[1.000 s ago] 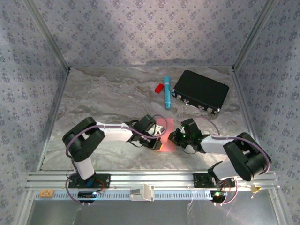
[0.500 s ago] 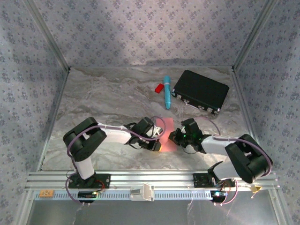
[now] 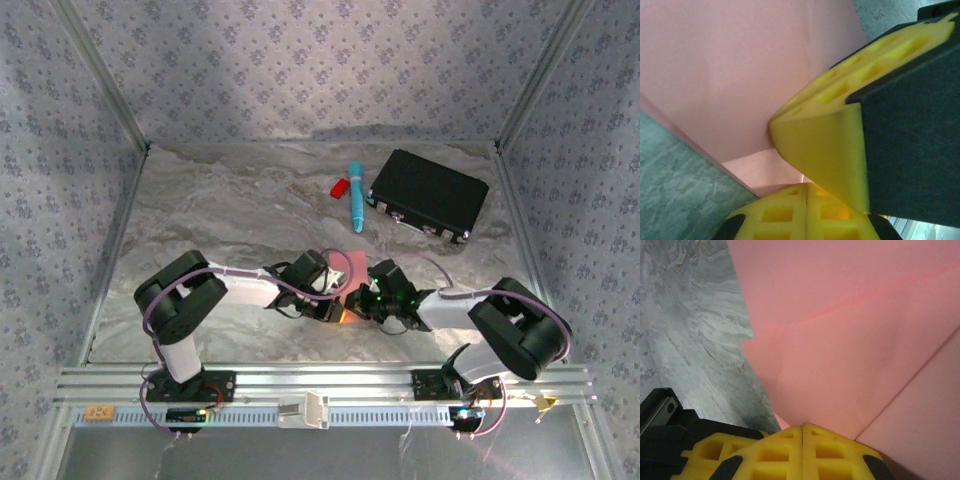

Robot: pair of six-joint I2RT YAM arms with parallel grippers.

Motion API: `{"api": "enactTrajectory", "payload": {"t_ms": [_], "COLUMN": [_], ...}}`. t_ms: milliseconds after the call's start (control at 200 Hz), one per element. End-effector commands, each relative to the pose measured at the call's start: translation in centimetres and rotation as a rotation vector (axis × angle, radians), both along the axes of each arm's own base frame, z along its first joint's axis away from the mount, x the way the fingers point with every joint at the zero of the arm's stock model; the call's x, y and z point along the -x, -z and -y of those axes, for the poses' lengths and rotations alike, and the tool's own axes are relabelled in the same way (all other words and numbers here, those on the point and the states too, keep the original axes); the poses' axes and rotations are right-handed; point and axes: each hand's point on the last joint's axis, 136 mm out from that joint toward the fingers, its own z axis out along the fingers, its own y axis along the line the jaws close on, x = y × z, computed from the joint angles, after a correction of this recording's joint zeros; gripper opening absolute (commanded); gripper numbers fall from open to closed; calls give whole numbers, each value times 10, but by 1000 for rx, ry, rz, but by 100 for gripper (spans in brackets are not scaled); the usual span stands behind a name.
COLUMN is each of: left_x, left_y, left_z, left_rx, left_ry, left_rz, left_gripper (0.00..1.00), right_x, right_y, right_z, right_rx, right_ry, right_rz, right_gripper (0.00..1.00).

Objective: Fold a paper plane with a square sheet of paper (pick it up from the middle)
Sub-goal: Fold the triangle a second time at the center of the table.

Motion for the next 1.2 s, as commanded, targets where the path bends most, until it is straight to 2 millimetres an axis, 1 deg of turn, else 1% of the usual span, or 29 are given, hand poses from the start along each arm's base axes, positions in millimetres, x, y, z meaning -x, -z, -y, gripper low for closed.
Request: {"api": "enactTrajectory", "payload": {"t_ms": [0,245,340,425,530,645,745,919,999,1049,1119,1194], "left_x": [11,11,11,11,10,10,10,10,10,10,11,11], "left_y": [33,36,35,34,30,29,27,27,28,28,30,30], "left_z": [-26,-29,-29,-28,-25,-24,-23,-23,-23,-23,-24,-25], "left_rx": [-147,-161,-160,-155,-143,-141,-138,-140,-141,-139,-145,-147], "left_ry": [-26,-24,-21,-13,-7,-1,3,5,6,9,11,12], "left_rz": [-51,-51,-49,-49,-45,-42,-41,-40,-40,-38,-40,-41], "left_gripper": [0,0,0,0,0,0,0,0,0,0,0,0], "right_x": [6,-4,-11,-18,-24,-30,-30,-28,-30,-33,-39,-49], "right_y": [26,23,19,10,-4,-23,-30,-28,-22,-17,-5,0], "right_z": [19,35,41,43,40,29,22,11,9,11,20,29], "right_rx": [75,80,71,57,44,7,-3,-20,-8,8,34,42], "right_ry": [57,98,114,116,102,71,46,13,-1,6,35,73], "right_rz": [-67,-59,-49,-30,3,52,67,60,47,37,10,14], "right_gripper": [0,0,0,0,0,0,0,0,0,0,0,0]}}
